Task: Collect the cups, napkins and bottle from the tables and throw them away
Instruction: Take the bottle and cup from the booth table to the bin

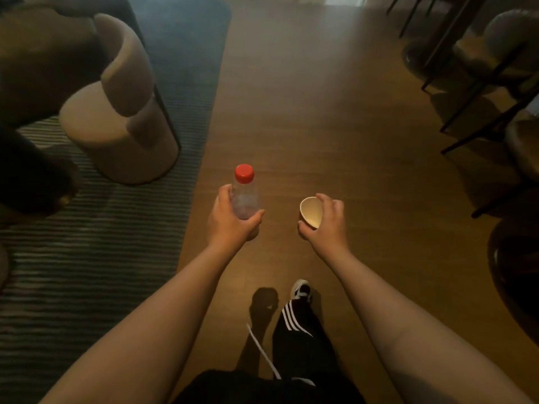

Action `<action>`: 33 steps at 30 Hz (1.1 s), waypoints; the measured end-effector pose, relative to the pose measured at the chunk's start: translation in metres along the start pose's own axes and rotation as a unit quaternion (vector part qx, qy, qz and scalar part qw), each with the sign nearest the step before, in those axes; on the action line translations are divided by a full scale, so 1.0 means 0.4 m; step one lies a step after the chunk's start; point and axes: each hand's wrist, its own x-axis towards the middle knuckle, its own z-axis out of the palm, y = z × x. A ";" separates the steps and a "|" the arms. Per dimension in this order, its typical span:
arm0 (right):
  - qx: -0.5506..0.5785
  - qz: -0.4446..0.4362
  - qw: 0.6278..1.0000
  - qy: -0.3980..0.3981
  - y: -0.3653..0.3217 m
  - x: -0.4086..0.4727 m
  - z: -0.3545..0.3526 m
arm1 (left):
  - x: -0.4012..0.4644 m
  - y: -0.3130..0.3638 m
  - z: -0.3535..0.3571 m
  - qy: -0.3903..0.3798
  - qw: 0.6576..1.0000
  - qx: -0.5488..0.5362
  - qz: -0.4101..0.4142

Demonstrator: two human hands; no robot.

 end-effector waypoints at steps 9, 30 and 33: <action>0.004 -0.040 0.999 -0.030 0.051 0.489 -0.076 | 0.370 0.209 0.205 0.045 0.998 0.009 -0.040; -0.016 -0.086 0.991 -0.103 -0.058 1.521 0.154 | 1.346 0.290 0.437 0.080 0.994 0.015 -0.074; -0.031 -0.074 0.991 -0.109 -0.109 1.707 0.181 | 1.523 0.314 0.443 0.069 0.994 0.023 -0.083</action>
